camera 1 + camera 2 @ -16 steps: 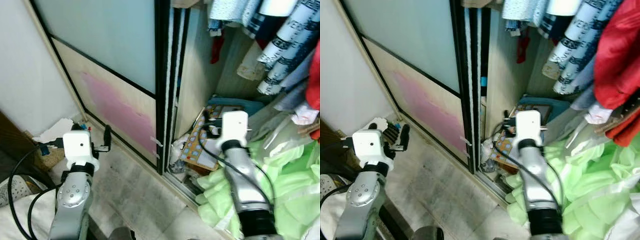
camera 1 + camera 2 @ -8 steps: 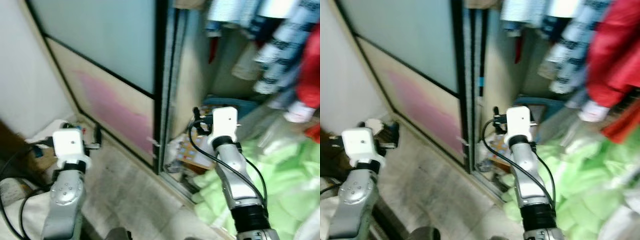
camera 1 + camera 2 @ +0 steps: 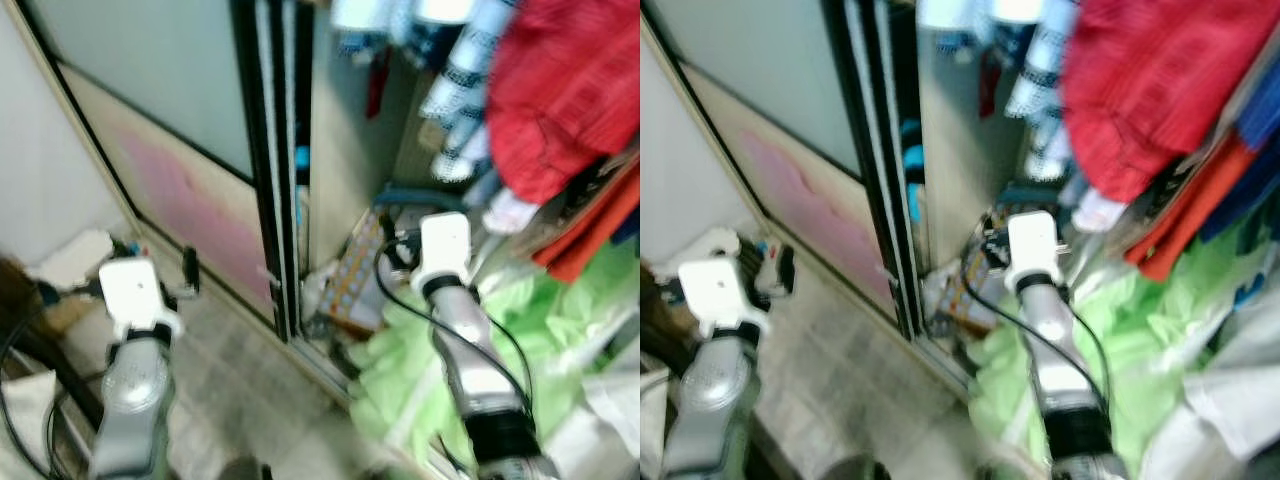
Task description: Clean up the room
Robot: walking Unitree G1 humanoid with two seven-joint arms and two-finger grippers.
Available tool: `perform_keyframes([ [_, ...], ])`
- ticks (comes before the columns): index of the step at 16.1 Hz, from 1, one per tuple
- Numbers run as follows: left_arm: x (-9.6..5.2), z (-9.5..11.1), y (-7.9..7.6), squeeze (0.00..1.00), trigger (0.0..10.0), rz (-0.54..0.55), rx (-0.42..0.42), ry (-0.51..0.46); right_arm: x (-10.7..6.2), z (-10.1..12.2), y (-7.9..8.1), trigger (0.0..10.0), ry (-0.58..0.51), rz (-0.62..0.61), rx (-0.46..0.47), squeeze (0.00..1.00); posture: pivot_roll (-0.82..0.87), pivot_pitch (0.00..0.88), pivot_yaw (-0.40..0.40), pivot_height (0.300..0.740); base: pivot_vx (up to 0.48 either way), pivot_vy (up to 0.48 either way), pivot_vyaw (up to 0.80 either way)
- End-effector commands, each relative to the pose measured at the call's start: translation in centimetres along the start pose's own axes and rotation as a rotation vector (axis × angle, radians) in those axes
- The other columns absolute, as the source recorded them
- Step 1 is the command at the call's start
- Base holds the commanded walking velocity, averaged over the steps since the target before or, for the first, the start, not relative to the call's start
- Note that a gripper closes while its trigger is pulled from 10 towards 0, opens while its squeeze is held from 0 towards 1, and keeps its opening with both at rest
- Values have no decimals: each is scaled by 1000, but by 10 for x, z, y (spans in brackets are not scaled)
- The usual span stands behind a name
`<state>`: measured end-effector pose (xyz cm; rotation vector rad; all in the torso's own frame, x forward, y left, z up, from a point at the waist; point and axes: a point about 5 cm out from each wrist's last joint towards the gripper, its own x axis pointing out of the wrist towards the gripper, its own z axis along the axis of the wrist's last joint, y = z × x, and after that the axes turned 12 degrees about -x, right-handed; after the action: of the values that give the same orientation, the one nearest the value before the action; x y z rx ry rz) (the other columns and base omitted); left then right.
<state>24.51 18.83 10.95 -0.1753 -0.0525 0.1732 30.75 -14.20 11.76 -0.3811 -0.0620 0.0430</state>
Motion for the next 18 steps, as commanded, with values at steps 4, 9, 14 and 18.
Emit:
perform_keyframes([
  [4, 1, 0, 2, 0, 10000, -4, 1, -4, 3, 4, 1, 10000, -22, 10, -24, 0, 50, 54, -1, 740, 0, 0, 525],
  [9, 2, 4, 4, 0, 10000, -13, 19, -36, 5, 8, 4, 10000, -39, 27, -14, 0, 49, 56, -1, 740, 0, 0, 800],
  [14, 5, 4, 0, 0, 10000, 0, 72, -38, 8, 19, 12, 10000, -106, 83, -20, 0, 52, 56, -3, 740, 0, 0, 800],
  [18, 5, 4, 0, 0, 10000, 0, 45, -37, 10, 27, 14, 10000, -145, 103, -28, 0, 56, 48, -3, 740, 0, 0, 800],
])
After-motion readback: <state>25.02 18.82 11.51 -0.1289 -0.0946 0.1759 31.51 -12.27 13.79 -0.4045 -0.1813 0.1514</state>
